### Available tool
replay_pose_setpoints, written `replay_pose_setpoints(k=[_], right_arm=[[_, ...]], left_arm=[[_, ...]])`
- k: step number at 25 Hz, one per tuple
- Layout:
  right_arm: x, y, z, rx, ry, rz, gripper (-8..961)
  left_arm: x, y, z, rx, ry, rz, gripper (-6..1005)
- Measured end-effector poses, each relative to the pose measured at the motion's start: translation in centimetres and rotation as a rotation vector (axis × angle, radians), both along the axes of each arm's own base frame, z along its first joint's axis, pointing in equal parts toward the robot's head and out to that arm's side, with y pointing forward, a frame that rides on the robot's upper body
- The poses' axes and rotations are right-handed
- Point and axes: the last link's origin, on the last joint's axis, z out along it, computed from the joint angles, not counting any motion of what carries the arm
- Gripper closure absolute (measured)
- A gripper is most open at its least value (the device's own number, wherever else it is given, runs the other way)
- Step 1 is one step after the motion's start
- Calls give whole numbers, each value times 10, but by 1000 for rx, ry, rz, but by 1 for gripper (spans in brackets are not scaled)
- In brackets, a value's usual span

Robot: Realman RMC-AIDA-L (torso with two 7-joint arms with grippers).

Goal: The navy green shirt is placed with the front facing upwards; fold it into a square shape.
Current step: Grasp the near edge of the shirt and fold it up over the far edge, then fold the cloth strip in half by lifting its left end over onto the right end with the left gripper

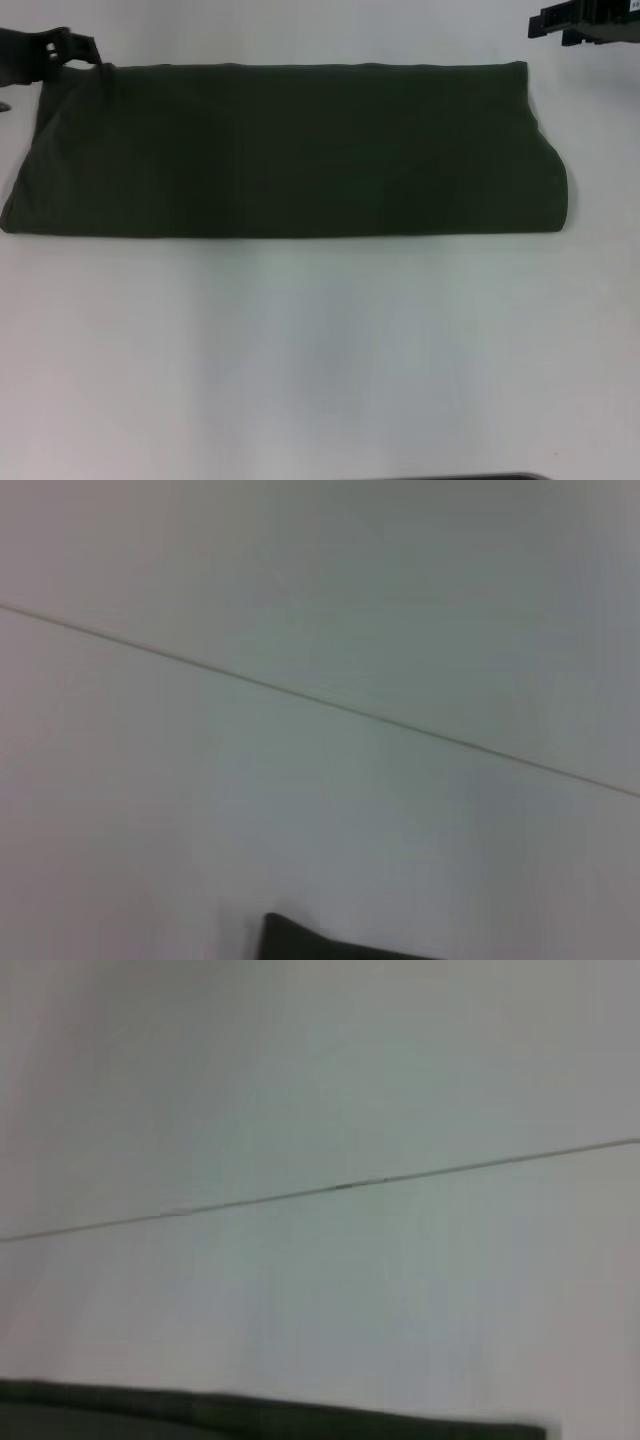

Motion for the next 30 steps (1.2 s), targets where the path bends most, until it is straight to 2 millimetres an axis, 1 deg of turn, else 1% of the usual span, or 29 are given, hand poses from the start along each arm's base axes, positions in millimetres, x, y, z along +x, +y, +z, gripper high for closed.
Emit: replay_pose_setpoints(k=[2, 3, 4, 6, 8, 10, 12, 13, 16, 20, 24, 30], right_arm=[[-1, -3, 2, -27, 9, 10, 577], [-2, -5, 4, -43, 25, 20, 535], [-2, -9, 6, -59, 45, 34, 494], [-4, -19, 11, -94, 118, 71, 410], [-2, -31, 16, -104, 197, 101, 327], [4, -45, 21, -99, 275, 121, 238], [10, -57, 23, -92, 328, 130, 149], [14, -63, 24, -90, 346, 127, 105], [25, -74, 26, -87, 359, 105, 19], [31, -79, 26, -86, 362, 88, 19], [27, -78, 23, -95, 372, 93, 20], [25, -77, 23, -99, 376, 96, 20]], left_arm=[[-4, -4, 11, 19, -17, 11, 487], [-6, -7, 17, 27, -36, 19, 466], [-10, -16, 30, 34, -91, 29, 445], [-11, -20, 34, 28, -114, 26, 402], [-11, -32, 41, -10, -168, 3, 360], [-11, -44, 45, -56, -218, -21, 317], [-12, -53, 47, -98, -252, -27, 141], [-13, -56, 48, -121, -261, -25, 143], [-19, -64, 45, -185, -275, 8, 148], [-31, -70, 40, -218, -299, 78, 153], [-47, -79, 37, -244, -294, 162, 157], [-58, -82, 39, -228, -270, 208, 172]])
